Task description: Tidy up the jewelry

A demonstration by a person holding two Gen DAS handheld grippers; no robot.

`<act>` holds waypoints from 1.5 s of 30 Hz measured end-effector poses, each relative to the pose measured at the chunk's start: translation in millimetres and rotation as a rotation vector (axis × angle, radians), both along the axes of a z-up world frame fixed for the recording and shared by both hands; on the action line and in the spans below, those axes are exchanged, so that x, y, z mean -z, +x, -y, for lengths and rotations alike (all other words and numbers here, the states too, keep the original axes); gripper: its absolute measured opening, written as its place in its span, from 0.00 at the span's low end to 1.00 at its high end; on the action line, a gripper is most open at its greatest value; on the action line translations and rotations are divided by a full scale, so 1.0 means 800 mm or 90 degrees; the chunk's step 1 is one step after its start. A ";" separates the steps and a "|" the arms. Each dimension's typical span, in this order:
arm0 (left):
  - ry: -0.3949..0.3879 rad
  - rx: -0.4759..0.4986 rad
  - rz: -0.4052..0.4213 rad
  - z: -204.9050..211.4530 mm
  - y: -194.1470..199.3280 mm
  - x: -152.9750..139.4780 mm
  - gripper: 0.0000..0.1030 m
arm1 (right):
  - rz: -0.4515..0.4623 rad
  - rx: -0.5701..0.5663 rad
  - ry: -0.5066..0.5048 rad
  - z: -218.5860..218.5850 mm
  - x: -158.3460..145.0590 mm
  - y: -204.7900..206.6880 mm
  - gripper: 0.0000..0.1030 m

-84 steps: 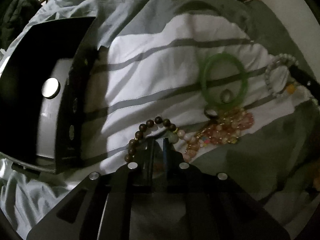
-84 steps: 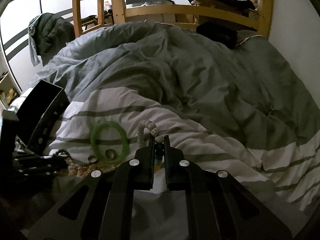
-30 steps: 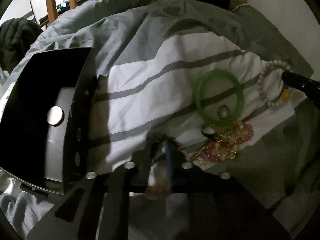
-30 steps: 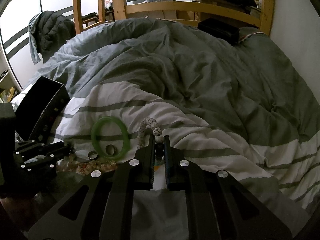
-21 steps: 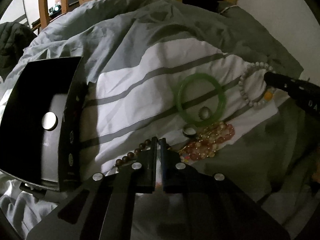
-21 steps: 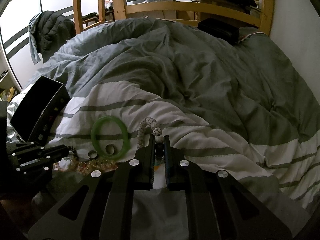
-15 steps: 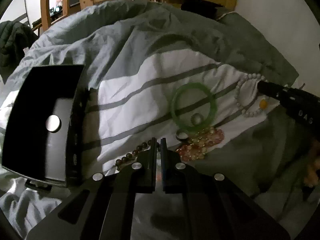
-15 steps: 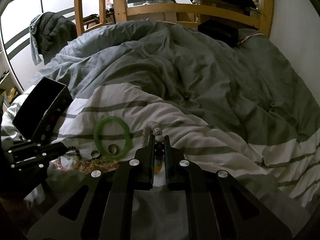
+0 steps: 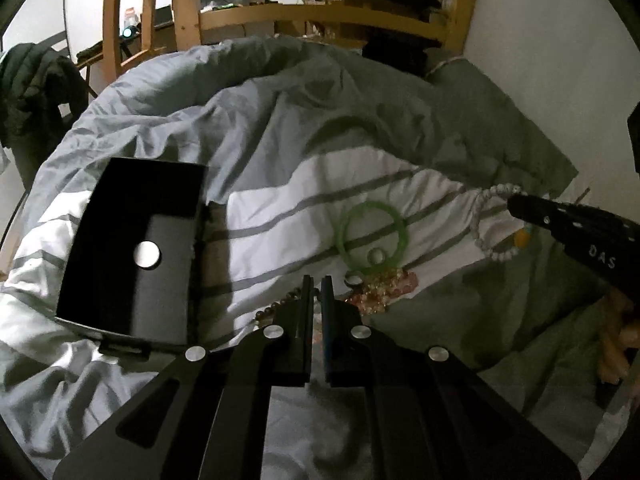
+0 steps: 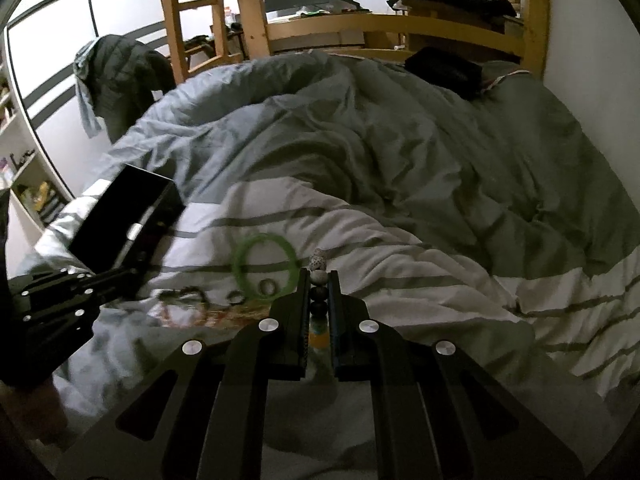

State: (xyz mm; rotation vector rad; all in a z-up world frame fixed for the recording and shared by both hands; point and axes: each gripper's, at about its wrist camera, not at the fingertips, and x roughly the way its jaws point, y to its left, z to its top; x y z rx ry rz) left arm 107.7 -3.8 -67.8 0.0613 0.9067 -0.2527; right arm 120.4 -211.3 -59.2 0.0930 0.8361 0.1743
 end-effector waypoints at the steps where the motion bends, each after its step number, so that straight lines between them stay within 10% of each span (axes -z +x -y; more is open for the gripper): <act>1: 0.000 -0.002 0.001 -0.003 -0.002 -0.003 0.04 | 0.001 -0.005 0.009 -0.001 -0.007 -0.002 0.09; 14: -0.050 0.018 0.024 -0.028 -0.017 -0.041 0.07 | 0.024 -0.037 0.054 -0.015 -0.063 -0.021 0.09; 15: -0.043 0.017 0.018 -0.026 -0.015 -0.037 0.27 | 0.022 -0.036 0.052 -0.016 -0.062 -0.022 0.09; 16: -0.036 0.015 0.016 -0.023 -0.013 -0.031 0.71 | 0.020 -0.035 0.051 -0.017 -0.060 -0.022 0.09; 18: -0.003 0.009 0.031 -0.013 -0.008 -0.015 0.89 | 0.015 -0.035 0.047 -0.018 -0.056 -0.021 0.09; 27: 0.084 0.034 -0.033 0.024 0.047 0.075 0.87 | 0.004 -0.038 0.035 -0.024 -0.039 -0.018 0.09; 36: -0.011 0.003 -0.135 -0.013 0.069 0.110 0.12 | 0.005 -0.037 0.043 -0.023 -0.037 -0.018 0.09; 45: -0.053 0.011 -0.109 -0.021 0.054 0.082 0.04 | 0.014 -0.037 0.047 -0.020 -0.047 -0.028 0.09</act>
